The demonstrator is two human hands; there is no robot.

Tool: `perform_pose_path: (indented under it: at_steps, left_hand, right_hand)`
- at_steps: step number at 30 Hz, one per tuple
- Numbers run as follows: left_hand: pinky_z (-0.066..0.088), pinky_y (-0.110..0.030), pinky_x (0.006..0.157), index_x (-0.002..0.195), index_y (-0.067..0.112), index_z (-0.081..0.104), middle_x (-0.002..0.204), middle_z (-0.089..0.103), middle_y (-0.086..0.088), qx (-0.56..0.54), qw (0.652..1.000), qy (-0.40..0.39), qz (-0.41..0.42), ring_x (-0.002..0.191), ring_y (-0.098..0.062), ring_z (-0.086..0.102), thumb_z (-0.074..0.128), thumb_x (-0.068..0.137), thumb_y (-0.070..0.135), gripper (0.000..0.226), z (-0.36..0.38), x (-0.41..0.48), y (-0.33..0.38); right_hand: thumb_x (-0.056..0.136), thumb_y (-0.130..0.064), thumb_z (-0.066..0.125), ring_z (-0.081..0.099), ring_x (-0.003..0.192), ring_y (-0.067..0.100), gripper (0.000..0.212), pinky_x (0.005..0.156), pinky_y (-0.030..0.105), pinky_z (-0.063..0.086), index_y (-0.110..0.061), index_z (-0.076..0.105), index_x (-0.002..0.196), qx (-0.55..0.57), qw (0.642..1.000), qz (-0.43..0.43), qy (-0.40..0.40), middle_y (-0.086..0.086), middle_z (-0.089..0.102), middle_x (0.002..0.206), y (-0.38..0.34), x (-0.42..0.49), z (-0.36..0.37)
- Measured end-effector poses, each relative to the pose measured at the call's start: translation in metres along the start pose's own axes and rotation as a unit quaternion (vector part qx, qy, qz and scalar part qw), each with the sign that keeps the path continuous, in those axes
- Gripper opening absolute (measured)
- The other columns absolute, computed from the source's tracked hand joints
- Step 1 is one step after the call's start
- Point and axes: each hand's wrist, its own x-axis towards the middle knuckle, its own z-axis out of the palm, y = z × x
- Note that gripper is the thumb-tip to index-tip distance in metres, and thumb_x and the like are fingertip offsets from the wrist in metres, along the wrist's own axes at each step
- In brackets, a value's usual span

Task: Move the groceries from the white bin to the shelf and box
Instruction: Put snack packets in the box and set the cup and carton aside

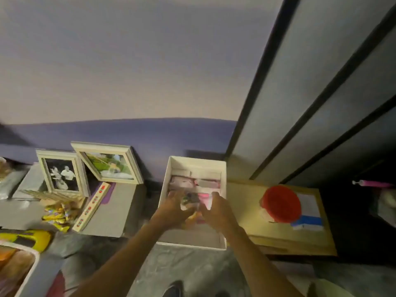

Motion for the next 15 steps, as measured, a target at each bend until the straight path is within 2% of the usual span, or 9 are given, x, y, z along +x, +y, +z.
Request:
perform_pose_path:
  at_steps: [1, 3, 5, 8, 12, 15]
  left_hand:
    - [0.044, -0.042, 0.117, 0.154, 0.029, 0.043, 0.156, 0.051, -0.004, 0.009, 1.000, 0.011, -0.004, 0.139, -0.028, 0.054, 0.065, 0.080, 0.076, 0.090, 0.011, 0.010, -0.012]
    - [0.045, -0.043, 0.117, 0.155, 0.027, 0.041, 0.158, 0.047, -0.005, 0.039, 0.999, 0.016, -0.019, 0.140, -0.028, 0.053, 0.069, 0.077, 0.074, 0.095, 0.023, 0.025, -0.027]
    - [0.045, -0.040, 0.115, 0.156, 0.020, 0.041, 0.158, 0.044, -0.008, 0.056, 0.998, 0.031, -0.027, 0.139, -0.031, 0.053, 0.079, 0.080, 0.064, 0.095, 0.031, 0.032, -0.034]
    - [0.043, -0.041, 0.116, 0.158, 0.016, 0.040, 0.160, 0.042, -0.013, 0.052, 0.996, 0.059, -0.039, 0.142, -0.035, 0.052, 0.082, 0.081, 0.058, 0.097, 0.044, 0.039, -0.039]
    - [0.047, -0.038, 0.111, 0.154, 0.016, 0.046, 0.149, 0.054, -0.012, 0.023, 0.994, 0.101, -0.045, 0.132, -0.033, 0.059, 0.083, 0.082, 0.056, 0.090, 0.062, 0.046, -0.046]
    - [0.054, -0.039, 0.104, 0.148, 0.017, 0.052, 0.140, 0.060, -0.012, 0.013, 0.992, 0.116, -0.050, 0.125, -0.033, 0.063, 0.084, 0.078, 0.057, 0.087, 0.065, 0.053, -0.053]
  right_hand:
    - [0.105, -0.056, 0.053, 0.065, 0.123, 0.028, 0.067, 0.101, 0.034, 0.054, -0.006, 0.044, 0.149, 0.011, 1.000, 0.009, 0.017, 0.012, 0.062, 0.141, 0.004, 0.007, 0.014]
    - [0.103, -0.050, 0.059, 0.069, 0.114, 0.028, 0.065, 0.094, 0.035, 0.058, -0.004, 0.046, 0.146, 0.049, 0.997, 0.026, 0.060, 0.014, 0.066, 0.134, 0.010, 0.022, 0.036]
    - [0.102, -0.046, 0.064, 0.066, 0.119, 0.030, 0.065, 0.099, 0.034, 0.054, 0.000, 0.047, 0.145, 0.052, 0.993, 0.059, 0.087, 0.016, 0.064, 0.136, 0.018, 0.035, 0.059]
    - [0.100, -0.047, 0.067, 0.063, 0.129, 0.030, 0.072, 0.107, 0.035, 0.053, 0.002, 0.045, 0.149, 0.067, 0.984, 0.111, 0.123, 0.018, 0.061, 0.143, 0.024, 0.045, 0.083]
    - [0.093, -0.050, 0.074, 0.061, 0.133, 0.033, 0.089, 0.106, 0.042, 0.056, 0.000, 0.038, 0.156, 0.071, 0.973, 0.162, 0.150, 0.019, 0.059, 0.147, 0.032, 0.057, 0.112]
    - [0.090, -0.047, 0.078, 0.059, 0.134, 0.035, 0.093, 0.107, 0.042, 0.054, -0.001, 0.035, 0.158, 0.080, 0.968, 0.185, 0.148, 0.020, 0.059, 0.147, 0.034, 0.064, 0.117]
